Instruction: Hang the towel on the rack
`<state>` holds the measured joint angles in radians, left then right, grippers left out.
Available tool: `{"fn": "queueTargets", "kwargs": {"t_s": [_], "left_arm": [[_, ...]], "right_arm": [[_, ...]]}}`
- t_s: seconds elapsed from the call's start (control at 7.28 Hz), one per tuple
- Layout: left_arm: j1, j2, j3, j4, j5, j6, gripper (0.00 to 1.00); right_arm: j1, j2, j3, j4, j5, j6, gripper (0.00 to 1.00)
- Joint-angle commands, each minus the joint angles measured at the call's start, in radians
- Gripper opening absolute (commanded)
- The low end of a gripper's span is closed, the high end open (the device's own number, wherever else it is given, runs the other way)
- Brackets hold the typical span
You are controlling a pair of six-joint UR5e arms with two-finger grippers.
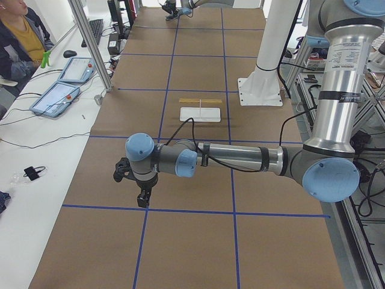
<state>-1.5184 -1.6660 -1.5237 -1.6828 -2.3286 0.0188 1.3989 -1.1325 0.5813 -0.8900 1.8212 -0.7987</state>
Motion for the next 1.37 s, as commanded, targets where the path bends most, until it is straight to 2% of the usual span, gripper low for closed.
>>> {"fn": "queueTargets", "kwargs": {"t_s": [0.0, 0.27, 0.41, 0.55, 0.69, 0.82, 0.96, 1.1, 1.24], "left_arm": [[0.000, 0.000, 0.000, 0.000, 0.000, 0.001, 0.99], [0.000, 0.000, 0.002, 0.000, 0.000, 0.000, 0.99], [0.000, 0.000, -0.007, 0.000, -0.002, -0.005, 0.99], [0.000, 0.000, -0.018, 0.000, -0.003, -0.008, 0.99], [0.000, -0.003, -0.018, 0.002, -0.003, -0.023, 0.99], [0.003, -0.017, -0.033, -0.002, -0.036, -0.131, 0.98], [0.006, -0.036, -0.047, -0.038, -0.114, -0.258, 0.98], [0.010, -0.055, -0.046, -0.102, -0.182, -0.401, 0.98], [0.067, -0.082, -0.047, -0.177, -0.222, -0.582, 0.98]], "right_arm": [[-0.001, 0.002, -0.006, 0.000, -0.003, 0.000, 0.00], [0.021, 0.037, -0.012, -0.001, 0.006, 0.003, 0.00], [0.084, 0.061, 0.002, -0.013, 0.066, -0.019, 0.00], [0.133, 0.066, 0.047, -0.067, 0.166, -0.013, 0.00], [0.158, 0.048, 0.209, -0.222, 0.177, 0.030, 0.00], [0.157, -0.007, 0.443, -0.418, 0.217, 0.200, 0.00], [0.146, -0.036, 0.642, -0.622, 0.283, 0.427, 0.00], [0.117, -0.046, 0.799, -0.765, 0.393, 0.632, 0.00], [0.057, -0.049, 0.936, -0.846, 0.433, 0.849, 0.00]]}}
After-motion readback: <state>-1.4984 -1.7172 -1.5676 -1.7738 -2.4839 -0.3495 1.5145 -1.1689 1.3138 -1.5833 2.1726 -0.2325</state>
